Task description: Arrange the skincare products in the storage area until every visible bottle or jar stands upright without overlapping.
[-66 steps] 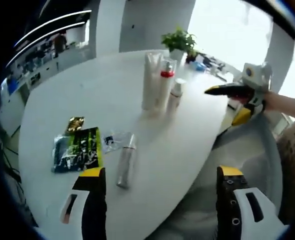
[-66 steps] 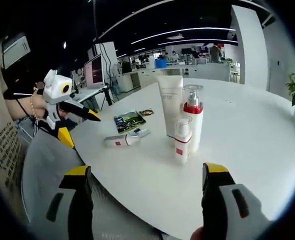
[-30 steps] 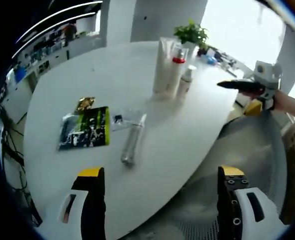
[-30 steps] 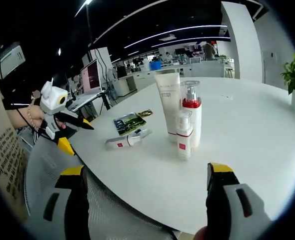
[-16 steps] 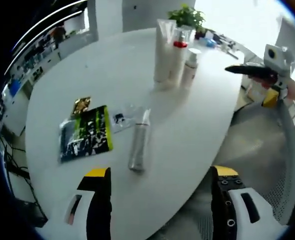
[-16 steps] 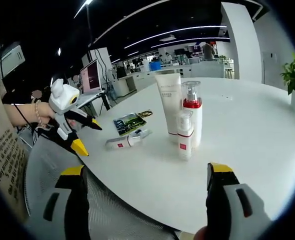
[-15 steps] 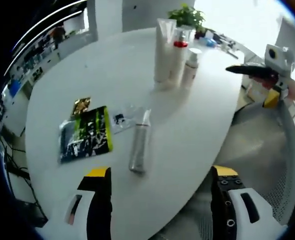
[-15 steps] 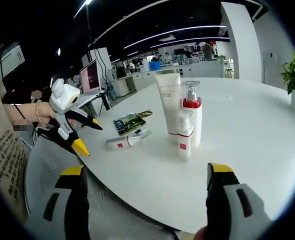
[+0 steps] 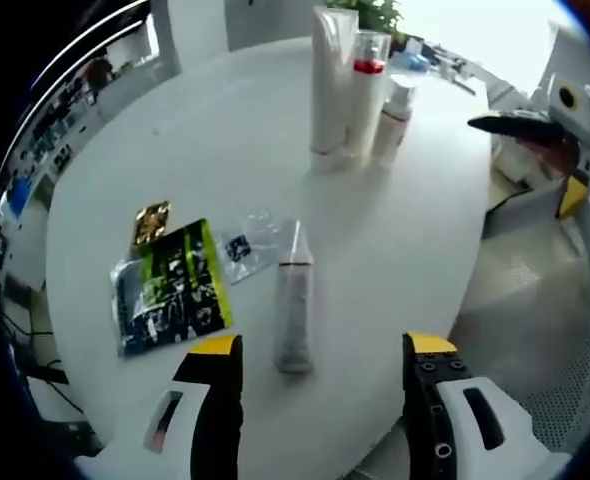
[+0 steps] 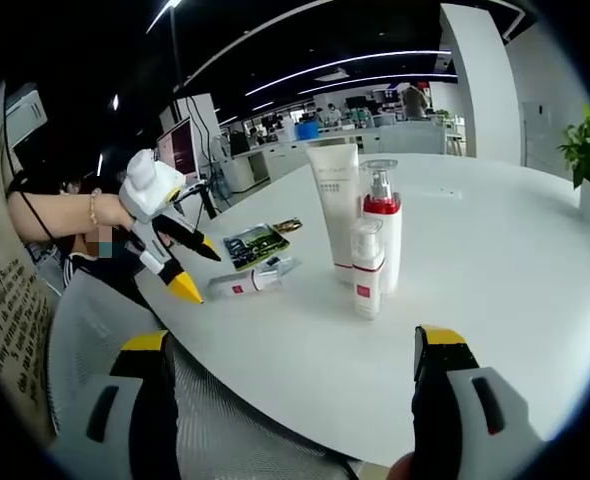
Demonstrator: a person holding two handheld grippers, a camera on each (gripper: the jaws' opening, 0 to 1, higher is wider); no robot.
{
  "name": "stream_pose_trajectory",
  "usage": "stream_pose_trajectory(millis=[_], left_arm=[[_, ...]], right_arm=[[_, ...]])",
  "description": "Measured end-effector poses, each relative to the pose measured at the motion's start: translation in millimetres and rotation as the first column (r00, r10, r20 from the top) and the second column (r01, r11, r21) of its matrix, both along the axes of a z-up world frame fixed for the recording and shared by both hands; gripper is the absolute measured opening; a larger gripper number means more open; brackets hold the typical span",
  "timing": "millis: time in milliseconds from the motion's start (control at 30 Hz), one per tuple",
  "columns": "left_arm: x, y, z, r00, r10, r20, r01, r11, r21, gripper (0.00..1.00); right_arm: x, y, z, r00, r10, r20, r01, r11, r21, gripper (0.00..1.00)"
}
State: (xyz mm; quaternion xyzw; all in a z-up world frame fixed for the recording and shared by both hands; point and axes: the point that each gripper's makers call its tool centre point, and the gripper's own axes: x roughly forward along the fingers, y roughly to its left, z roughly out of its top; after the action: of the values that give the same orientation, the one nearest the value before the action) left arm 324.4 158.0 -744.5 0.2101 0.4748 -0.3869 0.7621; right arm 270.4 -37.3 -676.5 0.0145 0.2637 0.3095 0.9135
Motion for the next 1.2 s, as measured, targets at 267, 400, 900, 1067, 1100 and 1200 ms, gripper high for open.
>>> stream_pose_trajectory(millis=[267, 400, 900, 1067, 1100, 1200], left_arm=[[6.6, 2, -11.4, 0.999, -0.039, -0.013, 0.039, 0.997, 0.059, 0.50], [13.0, 4, -15.3, 0.999, -0.035, -0.020, 0.036, 0.996, 0.080, 0.45], [20.2, -5, -32.2, 0.994, -0.085, -0.069, 0.094, 0.986, 0.138, 0.34], [21.8, -7, -36.2, 0.993, -0.074, -0.090, 0.087, 0.985, 0.147, 0.29], [22.0, -7, -36.7, 0.993, -0.071, -0.092, 0.084, 0.985, 0.148, 0.28], [22.3, -7, -37.7, 0.993, -0.067, -0.097, 0.081, 0.985, 0.151, 0.23]], right_arm=[[1, -1, -1.8, 1.000, -0.008, -0.011, 0.008, 1.000, 0.001, 1.00], [1, -1, -3.2, 1.000, -0.008, -0.017, 0.008, 1.000, -0.007, 1.00], [2, -4, -6.0, 0.999, -0.021, -0.025, 0.020, 1.000, -0.024, 1.00], [2, -5, -6.3, 0.999, -0.031, -0.028, 0.031, 0.999, -0.020, 1.00], [2, -5, -6.4, 0.999, -0.032, -0.029, 0.032, 0.999, -0.019, 1.00], [2, -5, -6.8, 0.999, -0.033, -0.032, 0.032, 0.999, -0.020, 1.00]])
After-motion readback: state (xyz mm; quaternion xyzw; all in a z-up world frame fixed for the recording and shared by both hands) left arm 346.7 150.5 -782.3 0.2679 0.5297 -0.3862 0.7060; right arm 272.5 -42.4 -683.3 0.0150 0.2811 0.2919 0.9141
